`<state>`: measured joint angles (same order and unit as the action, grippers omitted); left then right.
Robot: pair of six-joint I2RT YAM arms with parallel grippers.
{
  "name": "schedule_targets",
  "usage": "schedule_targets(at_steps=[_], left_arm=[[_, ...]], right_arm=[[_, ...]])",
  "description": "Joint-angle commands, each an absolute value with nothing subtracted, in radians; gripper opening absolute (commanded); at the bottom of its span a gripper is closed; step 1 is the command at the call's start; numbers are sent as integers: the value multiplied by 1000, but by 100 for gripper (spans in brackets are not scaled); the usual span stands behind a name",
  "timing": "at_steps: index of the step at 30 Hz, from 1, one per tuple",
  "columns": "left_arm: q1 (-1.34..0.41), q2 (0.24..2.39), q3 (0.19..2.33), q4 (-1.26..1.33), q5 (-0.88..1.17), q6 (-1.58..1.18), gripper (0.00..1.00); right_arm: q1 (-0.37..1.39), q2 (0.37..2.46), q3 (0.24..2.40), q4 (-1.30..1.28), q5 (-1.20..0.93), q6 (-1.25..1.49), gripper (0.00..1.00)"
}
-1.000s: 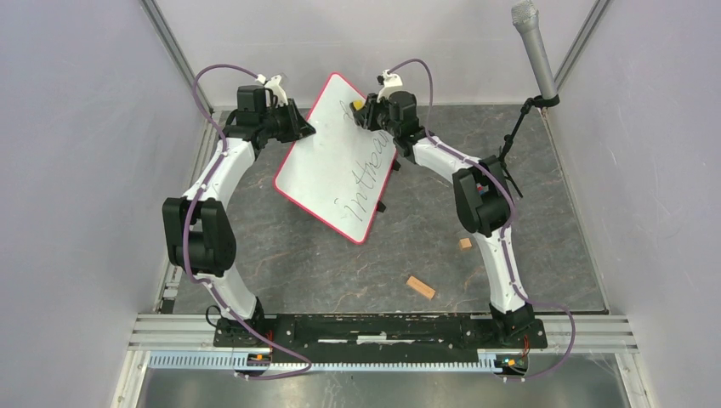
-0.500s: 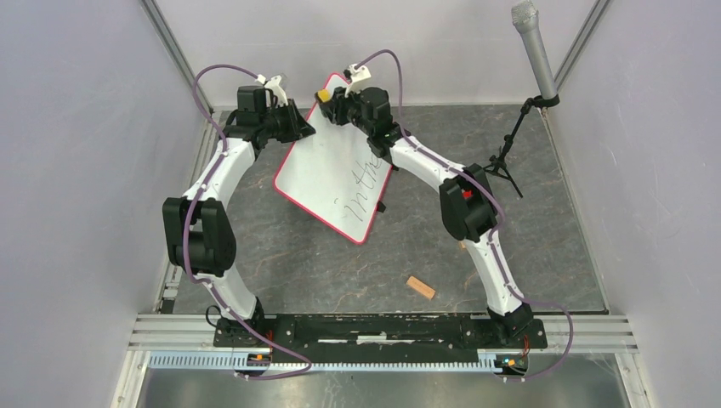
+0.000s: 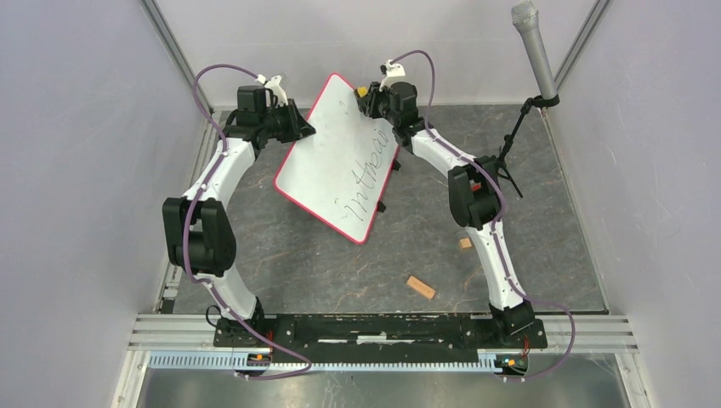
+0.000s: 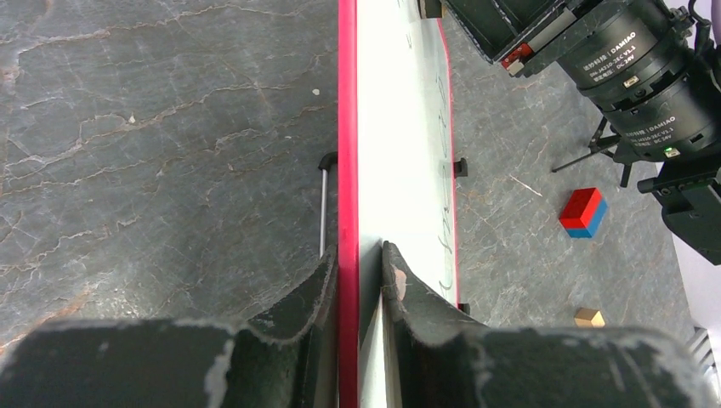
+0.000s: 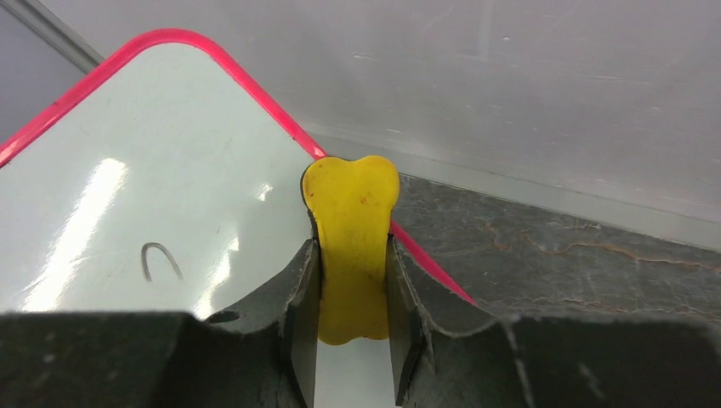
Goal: Erase the whiteboard
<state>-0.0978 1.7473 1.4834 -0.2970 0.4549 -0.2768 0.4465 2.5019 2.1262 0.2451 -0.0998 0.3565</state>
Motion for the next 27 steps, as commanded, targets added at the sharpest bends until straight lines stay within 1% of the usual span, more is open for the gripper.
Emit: schedule_targets(at_steps=[1,5,10,13,20,27], left_arm=[[-109,1723,1477,-276,444,-219,2],[-109,1720,1479,-276,443,-219,2],[-110,1716,1479,-278,436,-213,2],[-109,1721,1484,-284,436,-212,2],[-110,1723,1484,-284,437,-215,2],[-105,1727,1489,-283,465,-238,3]], right_arm=[[529,2473,2144,213,-127,315,28],[596,2434,2128,221,-120,264,28],[639,2360,1991,284,-108,262,28],[624,2365,2000,277,-95,273,29],[523,2377,1945,285,-77,352,29],[536,2305,1857,313,-125,336,31]])
